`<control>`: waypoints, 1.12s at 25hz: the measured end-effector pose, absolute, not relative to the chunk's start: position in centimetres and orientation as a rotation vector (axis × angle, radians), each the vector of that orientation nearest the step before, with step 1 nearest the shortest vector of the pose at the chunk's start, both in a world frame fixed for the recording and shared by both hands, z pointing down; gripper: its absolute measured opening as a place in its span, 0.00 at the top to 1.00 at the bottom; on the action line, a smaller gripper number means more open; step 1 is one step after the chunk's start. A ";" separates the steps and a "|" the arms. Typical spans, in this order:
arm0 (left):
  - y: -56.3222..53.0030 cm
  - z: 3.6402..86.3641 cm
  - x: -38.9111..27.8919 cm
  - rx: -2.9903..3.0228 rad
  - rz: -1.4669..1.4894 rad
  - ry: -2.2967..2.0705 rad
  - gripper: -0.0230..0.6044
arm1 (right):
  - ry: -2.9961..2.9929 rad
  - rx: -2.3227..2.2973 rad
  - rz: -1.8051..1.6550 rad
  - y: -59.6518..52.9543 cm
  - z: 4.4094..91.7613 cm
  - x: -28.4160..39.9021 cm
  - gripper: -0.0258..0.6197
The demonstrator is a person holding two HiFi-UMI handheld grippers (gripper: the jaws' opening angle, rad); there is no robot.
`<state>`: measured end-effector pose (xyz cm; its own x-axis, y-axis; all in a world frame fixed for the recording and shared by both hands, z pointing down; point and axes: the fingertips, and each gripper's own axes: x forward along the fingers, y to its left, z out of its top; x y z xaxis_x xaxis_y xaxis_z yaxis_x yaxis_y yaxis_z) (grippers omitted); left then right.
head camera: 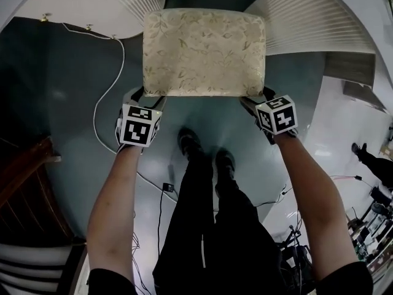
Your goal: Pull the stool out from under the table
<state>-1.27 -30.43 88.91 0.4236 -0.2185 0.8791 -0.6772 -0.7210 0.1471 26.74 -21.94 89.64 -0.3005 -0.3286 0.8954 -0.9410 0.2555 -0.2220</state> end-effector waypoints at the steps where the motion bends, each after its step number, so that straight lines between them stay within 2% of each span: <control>1: -30.4 89.0 -1.2 2.188 1.248 -0.754 0.53 | -1.776 1.156 1.038 -22.0 89.5 26.8 0.46; 13: -29.3 90.0 -0.5 2.071 1.249 -0.818 0.53 | -1.802 1.003 1.057 -22.9 89.5 28.1 0.46; 28: -28.7 89.0 -1.1 1.922 1.325 -0.819 0.54 | -1.764 0.847 1.248 -22.1 88.1 27.6 0.48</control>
